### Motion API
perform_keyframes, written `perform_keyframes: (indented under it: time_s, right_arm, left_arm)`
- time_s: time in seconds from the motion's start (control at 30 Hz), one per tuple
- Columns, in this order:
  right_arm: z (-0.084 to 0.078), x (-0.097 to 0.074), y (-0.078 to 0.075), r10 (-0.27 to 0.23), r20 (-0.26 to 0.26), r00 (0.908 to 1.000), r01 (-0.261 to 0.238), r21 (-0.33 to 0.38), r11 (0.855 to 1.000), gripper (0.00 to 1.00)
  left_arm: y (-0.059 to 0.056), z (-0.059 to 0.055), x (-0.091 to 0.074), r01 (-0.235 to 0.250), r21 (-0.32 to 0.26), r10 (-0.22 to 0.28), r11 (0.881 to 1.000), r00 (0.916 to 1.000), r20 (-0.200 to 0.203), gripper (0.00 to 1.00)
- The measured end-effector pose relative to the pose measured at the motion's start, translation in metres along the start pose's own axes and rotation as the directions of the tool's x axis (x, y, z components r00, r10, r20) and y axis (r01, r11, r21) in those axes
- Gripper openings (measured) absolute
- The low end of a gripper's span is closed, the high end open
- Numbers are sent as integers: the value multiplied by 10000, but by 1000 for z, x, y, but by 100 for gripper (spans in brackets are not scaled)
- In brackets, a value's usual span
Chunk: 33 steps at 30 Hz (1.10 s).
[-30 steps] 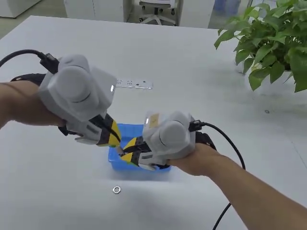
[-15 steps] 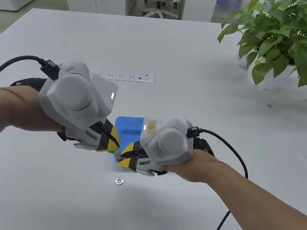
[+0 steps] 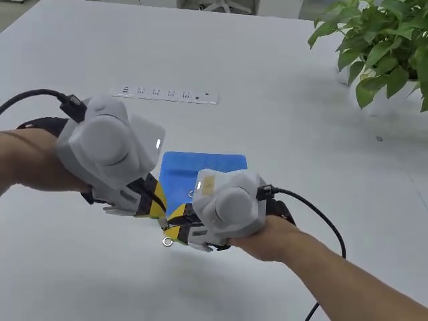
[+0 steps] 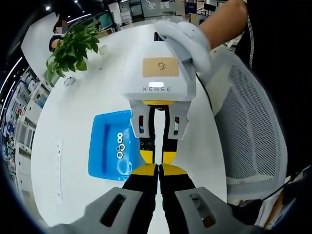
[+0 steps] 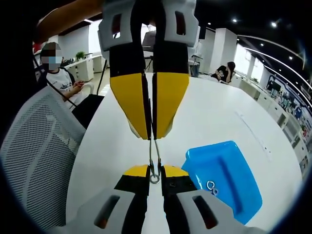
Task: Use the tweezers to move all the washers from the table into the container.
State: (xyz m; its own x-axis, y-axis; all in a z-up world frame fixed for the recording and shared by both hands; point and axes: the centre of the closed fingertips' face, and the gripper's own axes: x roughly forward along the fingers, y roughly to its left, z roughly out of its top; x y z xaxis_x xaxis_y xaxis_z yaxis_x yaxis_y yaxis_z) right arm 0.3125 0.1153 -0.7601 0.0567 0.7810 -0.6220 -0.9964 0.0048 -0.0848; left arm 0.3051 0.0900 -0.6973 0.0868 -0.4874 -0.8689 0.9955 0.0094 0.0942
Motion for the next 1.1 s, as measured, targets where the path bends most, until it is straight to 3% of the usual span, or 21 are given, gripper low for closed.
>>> perform_keyframes:
  time_s: [1.1]
  right_arm:
    - [-18, 17, 6, 494, -259, 9984, -487, 279, 9984, 12]
  left_arm:
    - [-2, -12, 19, 165, -405, -161, 9990, 9998, 105, 5]
